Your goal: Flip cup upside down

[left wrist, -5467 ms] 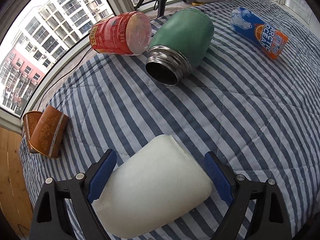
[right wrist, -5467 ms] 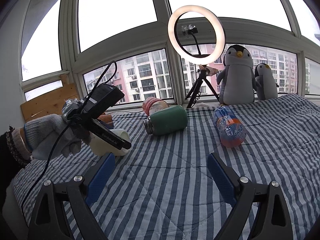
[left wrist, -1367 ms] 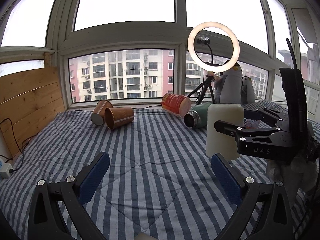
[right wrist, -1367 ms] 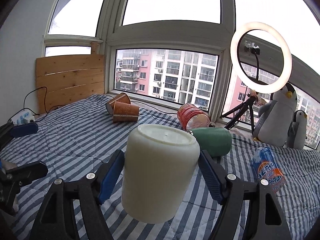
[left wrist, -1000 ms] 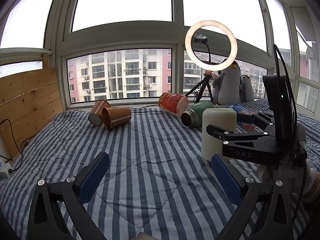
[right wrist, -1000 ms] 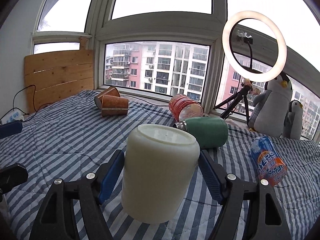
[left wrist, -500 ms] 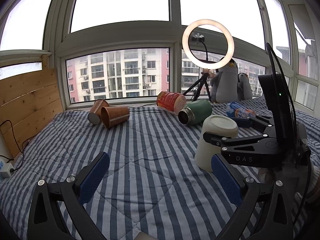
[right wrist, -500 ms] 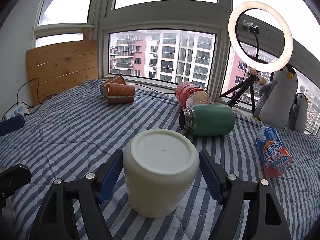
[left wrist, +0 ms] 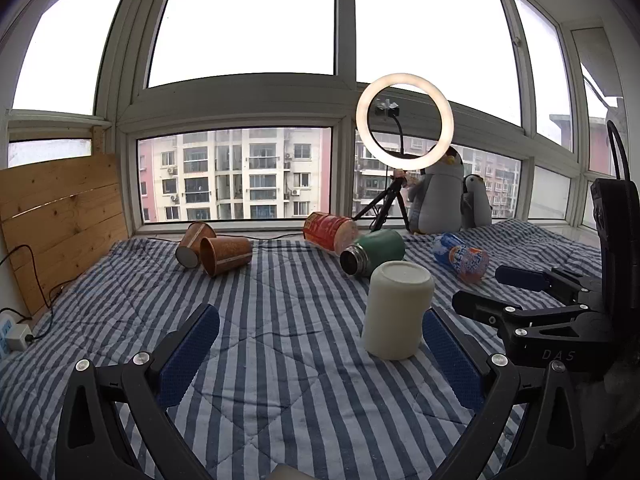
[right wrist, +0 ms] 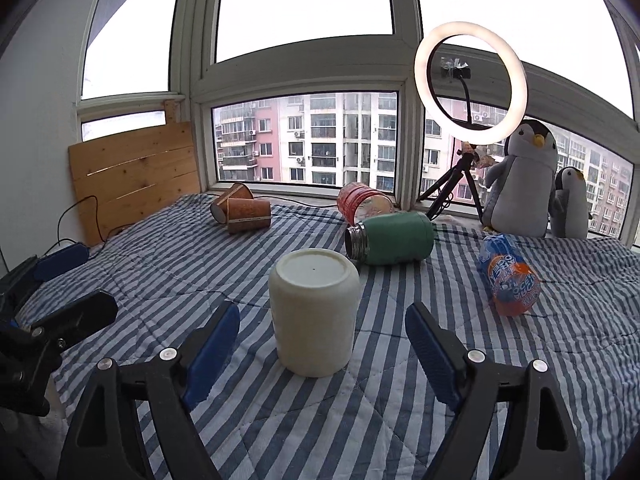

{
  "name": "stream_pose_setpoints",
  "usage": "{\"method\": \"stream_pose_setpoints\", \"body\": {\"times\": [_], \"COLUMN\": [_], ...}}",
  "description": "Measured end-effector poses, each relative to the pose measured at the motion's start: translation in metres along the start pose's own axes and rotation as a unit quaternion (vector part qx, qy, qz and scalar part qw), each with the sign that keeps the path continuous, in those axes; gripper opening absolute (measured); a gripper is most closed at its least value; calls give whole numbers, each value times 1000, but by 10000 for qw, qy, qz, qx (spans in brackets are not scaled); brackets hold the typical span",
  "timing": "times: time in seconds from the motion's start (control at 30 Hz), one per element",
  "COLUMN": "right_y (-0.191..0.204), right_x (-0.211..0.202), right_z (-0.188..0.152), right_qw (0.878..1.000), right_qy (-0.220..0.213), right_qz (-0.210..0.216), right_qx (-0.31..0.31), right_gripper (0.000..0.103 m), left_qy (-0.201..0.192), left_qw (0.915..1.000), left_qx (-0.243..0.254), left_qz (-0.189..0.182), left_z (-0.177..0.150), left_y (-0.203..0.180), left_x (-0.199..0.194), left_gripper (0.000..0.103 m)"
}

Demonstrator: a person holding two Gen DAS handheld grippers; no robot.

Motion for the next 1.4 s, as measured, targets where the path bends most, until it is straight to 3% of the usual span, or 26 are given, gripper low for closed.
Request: {"method": "stream_pose_setpoints", "body": {"times": [0.3, 0.47, 0.73, 1.07, 1.4], "right_y": [-4, -15, -38, -33, -36], "right_x": [-60, -67, -54, -68, -69], "right_z": [-22, -26, -34, -40, -41], "right_qw": [9964, 9918, 9873, 9763, 9730], "right_qy": [-772, -1114, -1212, -1638, -1702], "right_qz": [-305, -568, -802, -1291, -1422], "right_qx": [164, 281, 635, 584, 631], "right_gripper": [88, 92, 92, 92, 93], "left_qy": [-667, -929, -882, -736, -930], "left_qw": [9978, 9957, 9960, 9970, 9952], "left_qx": [8, -37, -81, 92, -34], "left_qz": [-52, 2, 89, 240, 317], "left_z": [8, 9, 5, 1, -2], "left_y": [-17, -25, -29, -36, -31], "left_x": [-13, -4, 15, 24, 17], "left_gripper": [103, 103, 103, 103, 103]}}
Point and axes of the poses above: each gripper's, at about its wrist camera, not at the fingertips, and x roughly the way its jaws point, y to its left, z to its top, the point moved 3 cm from there along x, roughly the way its jaws point, and after that the axes turned 11 degrees about y, right-handed, at the moved point
